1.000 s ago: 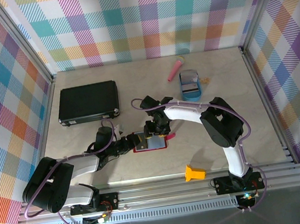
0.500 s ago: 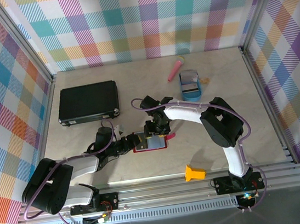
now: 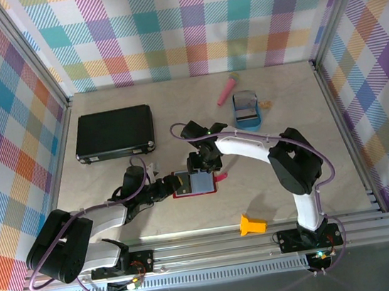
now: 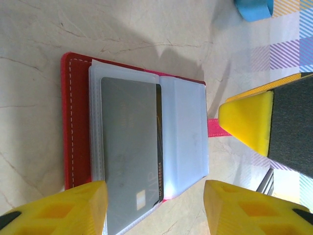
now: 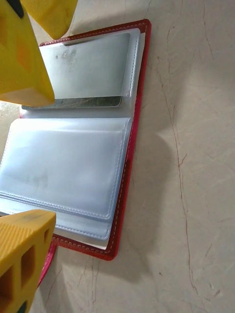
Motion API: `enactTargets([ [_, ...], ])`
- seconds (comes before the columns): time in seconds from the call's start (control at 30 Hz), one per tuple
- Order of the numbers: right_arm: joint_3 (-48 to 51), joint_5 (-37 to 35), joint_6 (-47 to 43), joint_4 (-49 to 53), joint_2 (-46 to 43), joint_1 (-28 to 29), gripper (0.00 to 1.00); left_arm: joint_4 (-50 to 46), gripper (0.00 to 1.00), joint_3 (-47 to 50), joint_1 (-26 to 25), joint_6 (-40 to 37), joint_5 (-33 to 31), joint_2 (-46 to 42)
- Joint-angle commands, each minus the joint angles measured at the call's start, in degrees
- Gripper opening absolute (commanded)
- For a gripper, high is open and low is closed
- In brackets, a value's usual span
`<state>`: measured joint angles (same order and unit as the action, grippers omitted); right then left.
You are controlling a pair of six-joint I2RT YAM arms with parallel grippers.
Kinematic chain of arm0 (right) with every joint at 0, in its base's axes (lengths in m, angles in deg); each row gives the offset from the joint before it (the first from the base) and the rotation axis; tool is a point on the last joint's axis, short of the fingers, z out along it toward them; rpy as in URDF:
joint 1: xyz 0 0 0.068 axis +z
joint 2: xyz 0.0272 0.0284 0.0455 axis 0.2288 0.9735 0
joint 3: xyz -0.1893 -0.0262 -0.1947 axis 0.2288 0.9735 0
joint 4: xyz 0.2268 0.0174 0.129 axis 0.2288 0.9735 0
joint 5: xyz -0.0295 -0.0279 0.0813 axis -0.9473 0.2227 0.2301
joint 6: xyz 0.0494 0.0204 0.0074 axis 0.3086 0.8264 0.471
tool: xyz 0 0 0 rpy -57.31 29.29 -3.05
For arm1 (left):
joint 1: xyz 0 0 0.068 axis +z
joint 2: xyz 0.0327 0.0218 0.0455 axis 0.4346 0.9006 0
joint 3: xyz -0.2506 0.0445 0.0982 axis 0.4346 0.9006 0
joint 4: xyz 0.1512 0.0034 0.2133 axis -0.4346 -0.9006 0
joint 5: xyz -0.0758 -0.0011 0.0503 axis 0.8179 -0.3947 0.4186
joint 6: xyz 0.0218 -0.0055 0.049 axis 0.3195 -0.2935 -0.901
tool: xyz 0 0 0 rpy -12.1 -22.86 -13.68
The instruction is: Put the credit cards into the card holder
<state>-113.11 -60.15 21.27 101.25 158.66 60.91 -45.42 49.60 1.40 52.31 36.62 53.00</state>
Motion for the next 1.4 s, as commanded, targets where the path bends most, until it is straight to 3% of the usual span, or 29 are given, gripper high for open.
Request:
enactTargets([
  [0.0,-2.01,1.43,0.33,0.78,2.38,0.40,0.58,-0.75,0.54,0.83,-0.51,-0.12,-0.74,-1.24],
  [0.47,-3.22,2.82,0.77,1.22,6.80,0.44,0.59,-0.62,0.52,1.00,-0.51,-0.70,-0.54,-0.15],
  [0.83,-1.67,10.52,3.37,-4.43,6.91,0.42,0.56,0.57,0.52,0.66,-0.50,-0.67,-0.01,1.60],
  [1.37,-0.60,16.66,8.22,-10.38,3.66,0.46,0.53,-6.84,0.51,0.13,0.70,-1.86,-2.24,-4.70],
])
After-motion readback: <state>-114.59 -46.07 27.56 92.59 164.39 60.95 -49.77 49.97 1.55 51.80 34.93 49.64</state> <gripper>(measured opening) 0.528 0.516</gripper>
